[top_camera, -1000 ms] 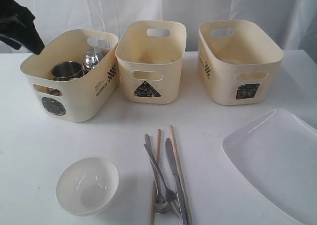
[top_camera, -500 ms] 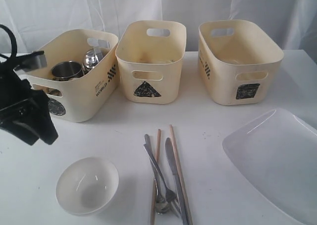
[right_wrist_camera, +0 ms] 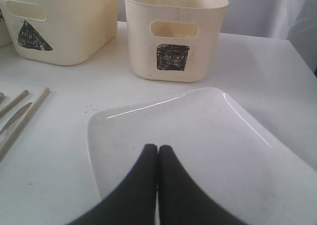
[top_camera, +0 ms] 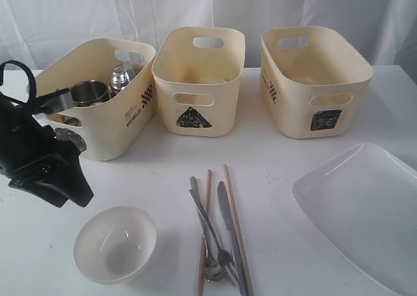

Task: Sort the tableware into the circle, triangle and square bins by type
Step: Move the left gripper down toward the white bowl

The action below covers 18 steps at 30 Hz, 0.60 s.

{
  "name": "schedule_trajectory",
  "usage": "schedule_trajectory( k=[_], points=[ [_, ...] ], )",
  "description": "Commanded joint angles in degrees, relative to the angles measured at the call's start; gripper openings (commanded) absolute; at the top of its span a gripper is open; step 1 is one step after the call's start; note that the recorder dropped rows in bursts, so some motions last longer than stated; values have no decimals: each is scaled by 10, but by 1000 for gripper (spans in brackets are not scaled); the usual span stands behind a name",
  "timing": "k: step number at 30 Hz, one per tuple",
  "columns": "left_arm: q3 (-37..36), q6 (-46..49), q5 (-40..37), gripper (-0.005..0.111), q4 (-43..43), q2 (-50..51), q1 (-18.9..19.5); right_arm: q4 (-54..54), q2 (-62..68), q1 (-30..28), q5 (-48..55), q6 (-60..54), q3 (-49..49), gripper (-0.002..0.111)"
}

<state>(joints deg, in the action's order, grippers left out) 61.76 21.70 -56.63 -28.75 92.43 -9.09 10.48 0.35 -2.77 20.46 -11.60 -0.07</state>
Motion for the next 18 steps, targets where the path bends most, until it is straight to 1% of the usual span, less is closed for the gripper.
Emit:
schedule_trajectory(
  k=[1, 10, 18],
  points=[
    [-5, 4, -2, 61, -9, -5, -17, 1, -3, 1, -3, -2, 1, 0],
    [-7, 10, 15, 61, -3, -5, -20, 1, -3, 1, -3, -2, 1, 0],
    [-50, 12, 58, 61, 7, -5, -20, 1, -3, 1, -3, -2, 1, 0]
  ],
)
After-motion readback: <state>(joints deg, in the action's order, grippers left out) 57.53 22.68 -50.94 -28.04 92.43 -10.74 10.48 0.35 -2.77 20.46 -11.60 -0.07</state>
